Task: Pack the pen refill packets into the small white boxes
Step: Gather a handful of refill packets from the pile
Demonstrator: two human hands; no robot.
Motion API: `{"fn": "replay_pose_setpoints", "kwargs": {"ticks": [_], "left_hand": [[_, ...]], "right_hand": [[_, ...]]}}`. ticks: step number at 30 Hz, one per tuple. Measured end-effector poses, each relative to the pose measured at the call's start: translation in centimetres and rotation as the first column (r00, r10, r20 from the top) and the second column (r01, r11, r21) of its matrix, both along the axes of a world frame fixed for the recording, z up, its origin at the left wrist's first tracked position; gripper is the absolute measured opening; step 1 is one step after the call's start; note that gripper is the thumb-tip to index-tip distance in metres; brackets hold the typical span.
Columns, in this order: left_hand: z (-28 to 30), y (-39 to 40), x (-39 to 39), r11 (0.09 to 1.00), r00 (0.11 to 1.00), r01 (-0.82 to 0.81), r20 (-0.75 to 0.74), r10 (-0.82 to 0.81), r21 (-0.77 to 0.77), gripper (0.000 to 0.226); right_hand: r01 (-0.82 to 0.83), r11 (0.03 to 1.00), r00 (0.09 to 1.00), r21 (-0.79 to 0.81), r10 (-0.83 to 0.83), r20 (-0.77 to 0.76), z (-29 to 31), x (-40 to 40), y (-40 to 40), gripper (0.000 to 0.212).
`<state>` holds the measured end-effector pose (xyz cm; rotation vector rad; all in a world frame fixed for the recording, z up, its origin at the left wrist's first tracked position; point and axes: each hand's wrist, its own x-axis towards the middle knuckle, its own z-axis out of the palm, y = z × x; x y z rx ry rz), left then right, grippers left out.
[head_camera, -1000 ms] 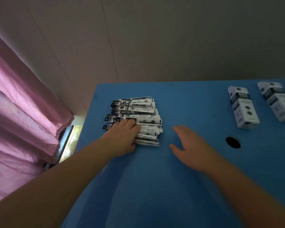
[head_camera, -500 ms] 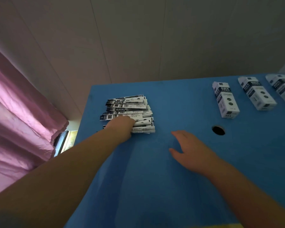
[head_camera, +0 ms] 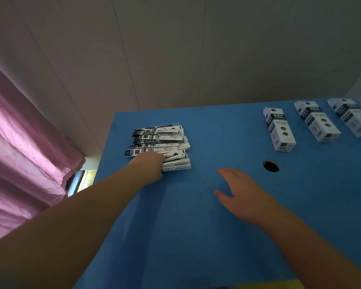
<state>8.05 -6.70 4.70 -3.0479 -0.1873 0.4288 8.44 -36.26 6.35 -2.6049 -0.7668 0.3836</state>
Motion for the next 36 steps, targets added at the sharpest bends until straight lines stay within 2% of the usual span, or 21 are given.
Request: {"fn": "replay_pose_setpoints", "kwargs": {"ticks": [3, 7, 11, 14, 21, 25, 29, 36], "left_hand": [[0.0, 0.7, -1.3, 0.991, 0.993, -0.044, 0.106, 0.057, -0.123, 0.007], [0.4, 1.3, -3.1, 0.944, 0.961, -0.111, 0.208, 0.181, -0.31, 0.01], [0.8, 0.9, -5.0, 0.85, 0.911, -0.137, 0.273, 0.31, -0.508, 0.011], [1.0, 0.0, -6.4, 0.786, 0.865, -0.149, 0.305, 0.397, -0.6, 0.015], [1.1, -2.0, -7.6, 0.723, 0.831, -0.089, 0.349, 0.433, -0.685, 0.019], [1.0, -2.9, -7.6, 0.698, 0.839, -0.059, 0.343, 0.422, -0.714, 0.009], [1.2, -4.1, -7.6, 0.686, 0.853, -0.024, 0.343, 0.393, -0.727, 0.021], [1.8, -7.0, -6.3, 0.67, 0.857, 0.012, 0.353, 0.376, -0.742, 0.011]], "right_hand": [[0.01, 1.0, 1.0, 0.003, -0.01, -0.001, 0.3, 0.0, -0.3, 0.064], [0.016, 1.0, 1.0, -0.012, -0.015, 0.021, 0.8, 0.3, -0.1, 0.063], [-0.007, 0.999, 0.998, -0.047, 0.01, 0.064, 1.5, 0.5, 0.6, 0.062], [-0.014, 0.997, 0.995, -0.075, 0.021, 0.099, 2.0, 0.2, 1.1, 0.061], [0.022, 0.99, 0.991, -0.143, -0.003, 0.132, 3.2, -1.5, 1.5, 0.059], [0.072, 0.983, 0.989, -0.168, -0.048, 0.14, 3.8, -2.5, 0.3, 0.057], [0.109, 0.975, 0.986, -0.196, -0.082, 0.142, 4.2, -3.1, -1.4, 0.059], [0.167, 0.967, 0.977, -0.191, -0.136, 0.165, 5.2, -2.7, -4.9, 0.058]]}}
